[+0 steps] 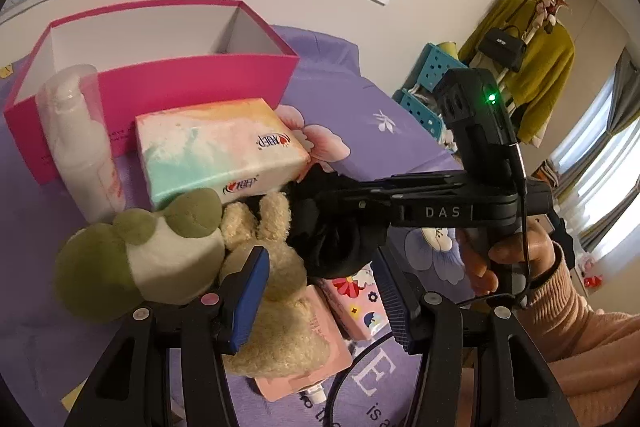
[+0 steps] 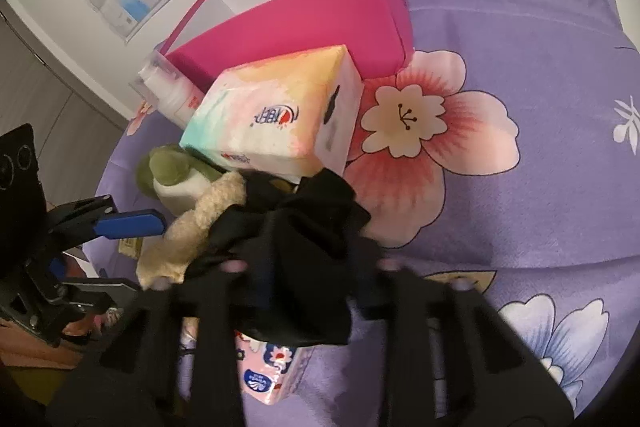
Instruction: Organize soft objects
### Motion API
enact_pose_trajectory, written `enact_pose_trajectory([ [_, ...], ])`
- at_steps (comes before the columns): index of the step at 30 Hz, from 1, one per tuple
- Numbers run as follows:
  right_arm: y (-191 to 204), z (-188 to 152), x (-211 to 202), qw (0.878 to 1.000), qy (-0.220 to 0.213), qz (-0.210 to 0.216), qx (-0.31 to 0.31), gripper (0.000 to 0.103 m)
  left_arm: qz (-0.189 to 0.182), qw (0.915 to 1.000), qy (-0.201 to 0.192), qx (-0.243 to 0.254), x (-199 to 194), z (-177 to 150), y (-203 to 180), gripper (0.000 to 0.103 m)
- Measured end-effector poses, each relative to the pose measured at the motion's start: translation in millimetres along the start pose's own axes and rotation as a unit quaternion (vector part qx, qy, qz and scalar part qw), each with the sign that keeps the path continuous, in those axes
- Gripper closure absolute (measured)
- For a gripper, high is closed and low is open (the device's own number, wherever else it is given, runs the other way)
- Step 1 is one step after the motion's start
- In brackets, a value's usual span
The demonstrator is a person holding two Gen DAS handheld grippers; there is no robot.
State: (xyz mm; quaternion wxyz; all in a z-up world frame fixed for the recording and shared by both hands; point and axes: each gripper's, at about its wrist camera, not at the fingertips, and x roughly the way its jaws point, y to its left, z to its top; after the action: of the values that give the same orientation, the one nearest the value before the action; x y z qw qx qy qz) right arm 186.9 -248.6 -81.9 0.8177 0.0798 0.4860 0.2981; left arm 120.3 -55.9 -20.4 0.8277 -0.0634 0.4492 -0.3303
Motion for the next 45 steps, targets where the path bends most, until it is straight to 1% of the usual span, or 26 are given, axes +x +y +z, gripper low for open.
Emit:
enact_pose_trajectory([
  [1, -0.2, -0.6, -0.3, 1.0, 0.001, -0.001, -0.001, 0.079, -0.001, 1.0, 0.001, 0.001, 1.0, 0.0, -0.3, 0.048],
  [2, -0.9, -1.4, -1.2, 1.0, -0.002, -0.003, 0.0, 0.084, -0.002, 1.0, 0.002, 0.001, 1.3, 0.0, -0.2, 0.048],
  [4, -1.0, -3.7, -4.2, 1.0, -0.006, -0.003, -0.003, 0.086, -0.004, 1.0, 0.002, 0.002, 2.2, 0.3, -1.1, 0.048],
  [6, -2.3, -4.3, -8.6, 1.0, -0.016, 0.004, 0.002, 0.086, -0.012, 0.9999, 0.003, 0.0, 2.5, 1.0, -0.5, 0.048],
  [10, -1.6, -6.4, -29.0, 0.999, -0.044, 0.015, 0.005, 0.087, -0.016, 0.9999, 0.005, 0.001, 3.7, 1.9, -1.5, 0.048],
  [16, 12.4, -4.5, -61.0, 0.996, -0.083, 0.025, -0.009, 0.087, -0.04, 0.9992, 0.009, -0.004, 4.7, 5.6, -3.0, 0.048],
  [18, 18.2, -2.7, -72.5, 0.995, -0.098, 0.034, -0.015, 0.087, -0.059, 0.9982, 0.013, -0.009, 5.7, 8.1, -3.1, 0.047],
  [21, 29.0, 1.1, -88.5, 0.991, -0.12, 0.047, -0.031, 0.087, -0.118, 0.9925, 0.017, -0.028, 8.0, 15.3, -2.1, 0.045],
  [22, 32.5, 2.4, -93.3, 0.99, -0.127, 0.051, -0.037, 0.087, -0.129, 0.9911, 0.015, -0.032, 8.2, 18.7, -2.2, 0.045],
  [25, 43.7, 8.0, -102.2, 0.986, -0.143, 0.066, -0.052, 0.087, -0.14, 0.9897, 0.002, -0.03, 5.3, 27.9, -4.0, 0.045],
  [26, 46.1, 9.6, -103.6, 0.985, -0.146, 0.069, -0.056, 0.087, -0.14, 0.9898, -0.003, -0.028, 3.1, 30.7, -5.0, 0.045],
  [30, 54.2, 19.4, -105.1, 0.982, -0.155, 0.083, -0.066, 0.087, -0.116, 0.9924, -0.037, -0.016, -9.8, 48.2, -7.7, 0.047],
  [34, 53.5, 35.2, -104.5, 0.98, -0.164, 0.088, -0.067, 0.087, -0.082, 0.9953, -0.051, -0.012, -12.8, 67.0, -4.8, 0.061],
  [37, 53.1, 51.8, -104.2, 0.979, -0.172, 0.088, -0.069, 0.087, -0.056, 0.9965, -0.062, -0.004, -16.1, 80.5, -3.5, 0.065],
  [41, 53.2, 73.1, -102.3, 0.977, -0.182, 0.088, -0.07, 0.087, -0.021, 0.997, -0.074, 0.003, -17.9, 100.8, 2.2, 0.067],
  [45, 50.4, 96.6, -96.9, 0.976, -0.186, 0.092, -0.071, 0.087, 0.011, 0.997, -0.076, -0.001, -15.3, 118.3, 13.6, 0.068],
])
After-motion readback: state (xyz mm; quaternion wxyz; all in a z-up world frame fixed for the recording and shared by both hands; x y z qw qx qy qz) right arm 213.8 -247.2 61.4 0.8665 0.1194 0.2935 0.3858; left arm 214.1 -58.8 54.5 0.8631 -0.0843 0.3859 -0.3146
